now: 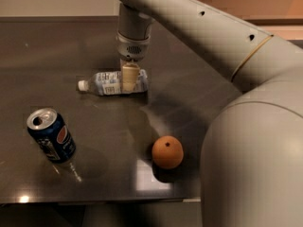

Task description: Move blue plastic bottle near orange

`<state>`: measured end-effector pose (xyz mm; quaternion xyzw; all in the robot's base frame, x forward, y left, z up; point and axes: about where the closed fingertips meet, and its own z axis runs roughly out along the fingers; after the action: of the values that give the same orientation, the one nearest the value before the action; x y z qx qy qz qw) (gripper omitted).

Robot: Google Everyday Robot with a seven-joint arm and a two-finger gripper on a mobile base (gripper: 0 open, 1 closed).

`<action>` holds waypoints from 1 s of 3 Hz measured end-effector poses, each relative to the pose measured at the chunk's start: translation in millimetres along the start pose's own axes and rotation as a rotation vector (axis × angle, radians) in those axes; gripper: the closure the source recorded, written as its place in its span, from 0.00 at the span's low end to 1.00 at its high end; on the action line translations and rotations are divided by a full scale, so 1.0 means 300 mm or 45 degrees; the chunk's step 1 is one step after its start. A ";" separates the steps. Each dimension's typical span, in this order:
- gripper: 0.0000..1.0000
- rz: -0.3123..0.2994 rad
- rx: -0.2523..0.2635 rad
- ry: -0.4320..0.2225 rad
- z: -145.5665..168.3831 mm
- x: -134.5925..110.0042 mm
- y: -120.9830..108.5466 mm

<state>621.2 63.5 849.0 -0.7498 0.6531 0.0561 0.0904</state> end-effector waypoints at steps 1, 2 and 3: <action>0.65 -0.008 -0.004 -0.011 -0.016 -0.005 0.008; 0.87 -0.003 0.006 -0.024 -0.062 0.035 0.033; 1.00 -0.001 0.018 -0.035 -0.122 0.105 0.097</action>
Offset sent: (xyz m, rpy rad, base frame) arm -0.0217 -0.0437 0.0334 0.0216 0.0006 -0.0065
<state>595.5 21.6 876.5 -0.7485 0.6519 0.0617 0.1048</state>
